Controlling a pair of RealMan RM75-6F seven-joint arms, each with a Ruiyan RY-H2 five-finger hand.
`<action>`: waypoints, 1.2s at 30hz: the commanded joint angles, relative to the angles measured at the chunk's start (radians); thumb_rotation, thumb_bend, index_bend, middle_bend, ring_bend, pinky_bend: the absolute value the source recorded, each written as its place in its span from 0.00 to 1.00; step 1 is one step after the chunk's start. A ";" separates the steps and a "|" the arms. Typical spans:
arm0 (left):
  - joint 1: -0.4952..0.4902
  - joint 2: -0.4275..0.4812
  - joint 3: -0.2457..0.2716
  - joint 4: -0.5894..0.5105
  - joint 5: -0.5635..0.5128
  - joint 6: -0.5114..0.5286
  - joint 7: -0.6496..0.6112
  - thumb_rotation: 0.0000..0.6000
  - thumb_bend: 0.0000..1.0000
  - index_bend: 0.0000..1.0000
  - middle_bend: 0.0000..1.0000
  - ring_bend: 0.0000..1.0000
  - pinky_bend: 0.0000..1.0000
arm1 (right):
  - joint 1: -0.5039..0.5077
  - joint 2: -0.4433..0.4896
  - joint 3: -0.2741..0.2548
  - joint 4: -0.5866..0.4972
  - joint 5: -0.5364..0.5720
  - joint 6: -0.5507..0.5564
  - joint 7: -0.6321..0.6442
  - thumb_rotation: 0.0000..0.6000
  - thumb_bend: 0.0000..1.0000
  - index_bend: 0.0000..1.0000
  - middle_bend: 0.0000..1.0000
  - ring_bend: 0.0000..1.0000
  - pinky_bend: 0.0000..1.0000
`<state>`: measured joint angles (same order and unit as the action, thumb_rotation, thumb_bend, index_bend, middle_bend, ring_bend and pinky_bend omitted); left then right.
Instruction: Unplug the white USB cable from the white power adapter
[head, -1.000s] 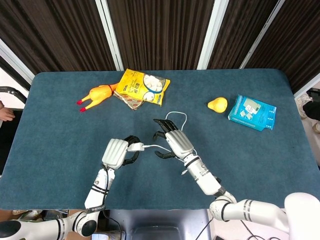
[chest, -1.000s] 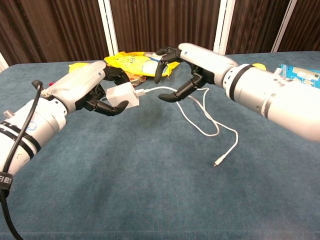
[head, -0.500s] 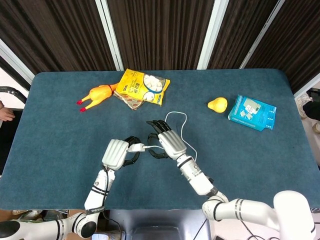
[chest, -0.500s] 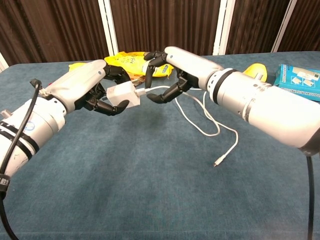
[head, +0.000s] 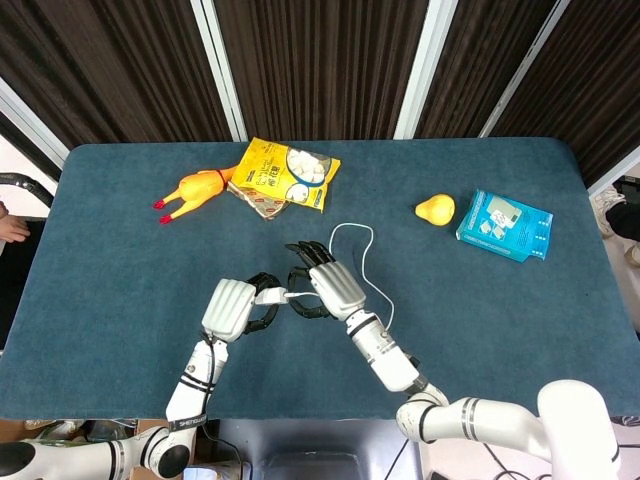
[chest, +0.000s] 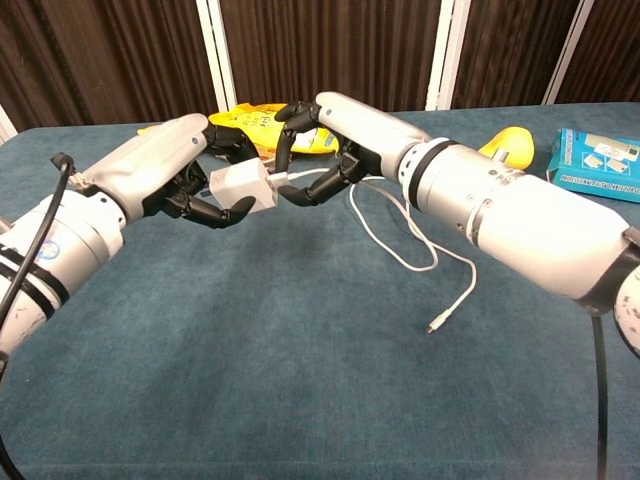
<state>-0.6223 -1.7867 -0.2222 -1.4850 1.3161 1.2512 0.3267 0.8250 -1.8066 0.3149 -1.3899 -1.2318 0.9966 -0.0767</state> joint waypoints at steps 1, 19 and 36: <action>0.001 0.002 0.001 -0.002 0.002 0.001 -0.002 1.00 0.54 0.75 0.79 1.00 1.00 | 0.002 -0.001 -0.001 0.001 0.001 0.001 -0.002 1.00 0.45 0.65 0.19 0.00 0.00; 0.004 0.009 0.006 -0.016 0.008 0.004 -0.001 1.00 0.54 0.75 0.79 1.00 1.00 | 0.015 -0.014 0.003 0.000 0.013 0.004 -0.001 1.00 0.50 0.69 0.20 0.00 0.00; 0.008 0.017 0.005 -0.035 0.015 0.011 -0.004 1.00 0.54 0.75 0.79 1.00 1.00 | 0.014 -0.034 0.008 0.012 -0.005 0.048 0.013 1.00 0.56 0.86 0.31 0.07 0.01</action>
<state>-0.6146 -1.7704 -0.2167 -1.5201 1.3308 1.2623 0.3228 0.8392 -1.8408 0.3228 -1.3779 -1.2367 1.0437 -0.0646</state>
